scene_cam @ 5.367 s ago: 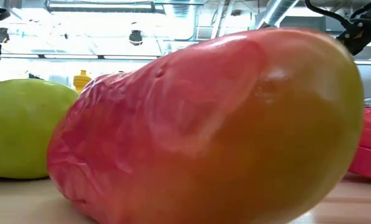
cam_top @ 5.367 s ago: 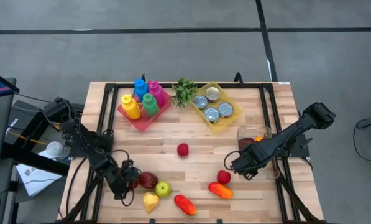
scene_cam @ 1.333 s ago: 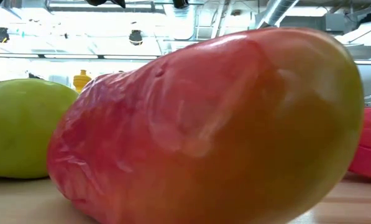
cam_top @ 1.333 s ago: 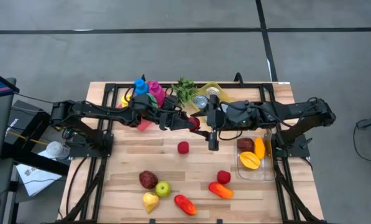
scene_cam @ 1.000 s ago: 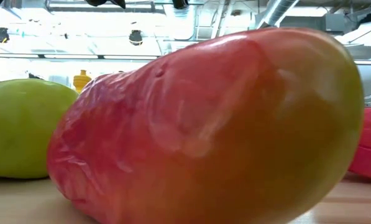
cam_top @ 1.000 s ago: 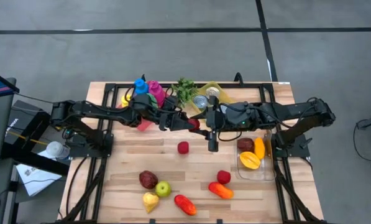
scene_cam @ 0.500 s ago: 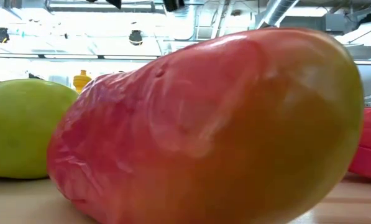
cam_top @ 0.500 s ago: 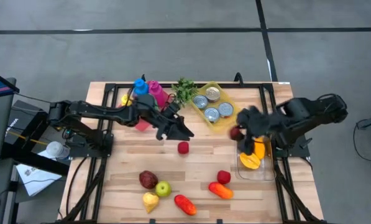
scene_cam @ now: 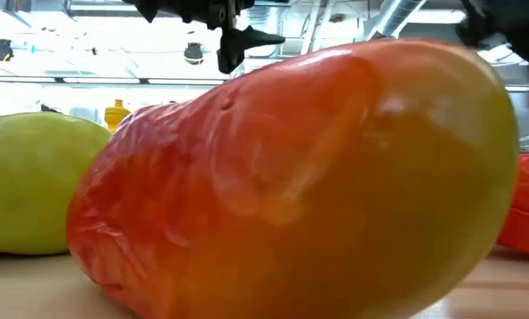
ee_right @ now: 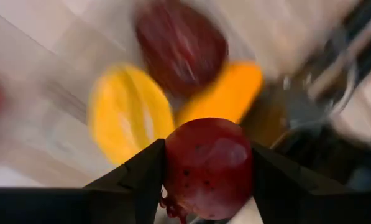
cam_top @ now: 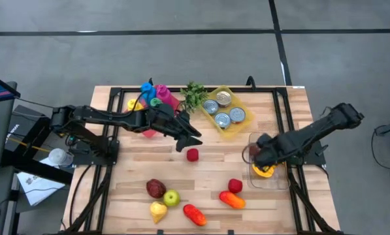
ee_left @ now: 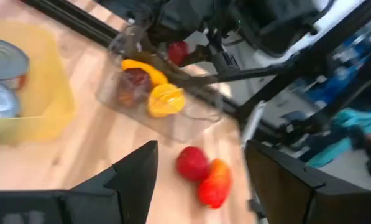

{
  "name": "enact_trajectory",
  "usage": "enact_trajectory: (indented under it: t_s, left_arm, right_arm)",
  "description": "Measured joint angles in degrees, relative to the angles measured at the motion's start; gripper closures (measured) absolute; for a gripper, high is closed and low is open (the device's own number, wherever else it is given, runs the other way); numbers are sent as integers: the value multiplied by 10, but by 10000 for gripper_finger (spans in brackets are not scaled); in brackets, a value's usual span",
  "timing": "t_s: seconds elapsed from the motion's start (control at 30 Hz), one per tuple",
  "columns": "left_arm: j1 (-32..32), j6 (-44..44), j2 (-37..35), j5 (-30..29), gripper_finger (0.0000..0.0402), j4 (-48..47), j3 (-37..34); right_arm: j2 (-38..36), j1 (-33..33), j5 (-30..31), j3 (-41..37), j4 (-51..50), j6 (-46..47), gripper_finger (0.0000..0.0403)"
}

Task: Pick & Place Food Item
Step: Put the pomegranate into the transparent bin, then put the top red apple into the transparent bin

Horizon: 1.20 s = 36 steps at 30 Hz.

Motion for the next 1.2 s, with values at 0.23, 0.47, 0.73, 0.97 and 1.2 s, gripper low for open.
enact_trajectory:
  t_s: [0.23,0.47,0.73,0.97,1.2]
  left_arm:
    - [-2,43,17,-37,131,-29,0]
    - [-8,73,73,-34,113,-47,0]
    - [-10,164,89,-3,97,-96,0]
    - [-19,268,92,-27,85,-79,-33]
    - [-18,268,125,-31,70,6,-83]
  right_arm:
    - [-4,-1,-31,-102,36,21,176]
    - [-5,-4,-38,-113,57,21,158]
    - [-6,-5,-45,-113,70,10,102]
    - [-6,-6,-45,-113,79,6,92]
    - [-6,-6,-45,-113,93,1,91]
